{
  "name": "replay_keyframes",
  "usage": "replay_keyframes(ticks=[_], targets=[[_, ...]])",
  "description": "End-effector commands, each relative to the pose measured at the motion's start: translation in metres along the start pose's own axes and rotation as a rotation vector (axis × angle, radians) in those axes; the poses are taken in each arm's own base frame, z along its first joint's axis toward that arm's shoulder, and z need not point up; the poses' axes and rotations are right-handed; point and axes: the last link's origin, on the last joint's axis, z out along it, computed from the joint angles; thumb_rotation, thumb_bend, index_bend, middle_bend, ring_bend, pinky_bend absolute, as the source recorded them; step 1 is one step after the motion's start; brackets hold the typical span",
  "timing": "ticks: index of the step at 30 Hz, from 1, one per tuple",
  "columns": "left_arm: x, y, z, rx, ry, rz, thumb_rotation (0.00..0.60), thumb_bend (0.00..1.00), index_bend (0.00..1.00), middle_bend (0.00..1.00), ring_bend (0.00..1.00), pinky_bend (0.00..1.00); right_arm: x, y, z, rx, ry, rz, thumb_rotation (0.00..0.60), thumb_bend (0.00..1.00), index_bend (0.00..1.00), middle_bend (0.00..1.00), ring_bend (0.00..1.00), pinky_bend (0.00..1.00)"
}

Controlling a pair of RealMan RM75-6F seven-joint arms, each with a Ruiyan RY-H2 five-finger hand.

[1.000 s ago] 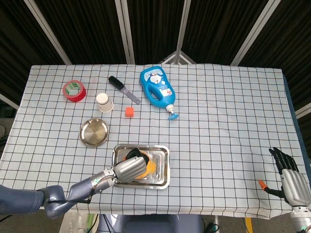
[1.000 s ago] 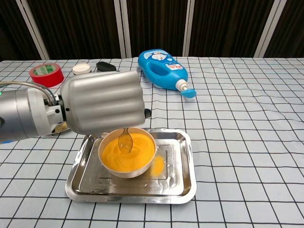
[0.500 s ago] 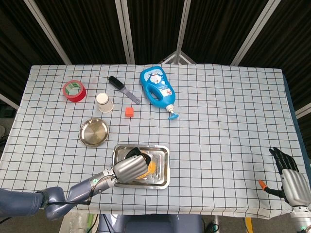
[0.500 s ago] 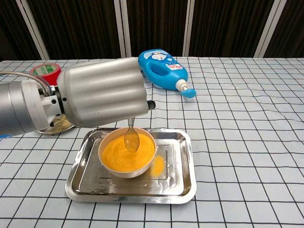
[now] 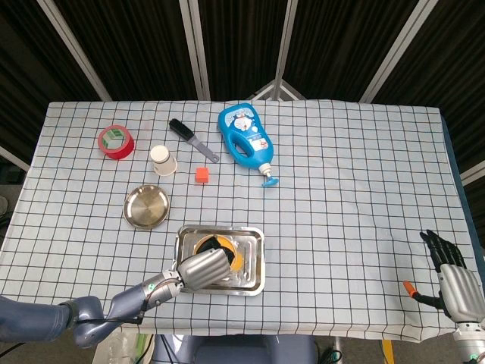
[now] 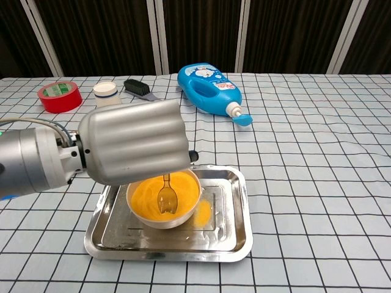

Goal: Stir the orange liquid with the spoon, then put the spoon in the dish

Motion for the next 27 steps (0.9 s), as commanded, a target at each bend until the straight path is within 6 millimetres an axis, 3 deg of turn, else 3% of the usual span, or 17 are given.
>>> replay_keyframes(ticks=[1,16,27], targets=[[-0.006,0.001,0.001,0.009,-0.024,0.0,0.6,0.73,0.8,1.0,1.0,1.0,0.0,0.0,0.0,0.0,0.0,0.0,0.6,0.31,0.0,0.0,0.0,0.0],[-0.03,-0.009,0.003,0.075,-0.113,0.006,0.6,0.73,0.8,1.0,1.0,1.0,0.0,0.0,0.0,0.001,-0.001,-0.001,0.6,0.31,0.0,0.0,0.0,0.0],[-0.008,-0.017,0.002,0.124,-0.05,-0.097,0.6,0.73,0.8,1.0,1.0,1.0,0.0,0.0,0.0,0.002,-0.001,-0.002,0.6,0.31,0.0,0.0,0.0,0.0]])
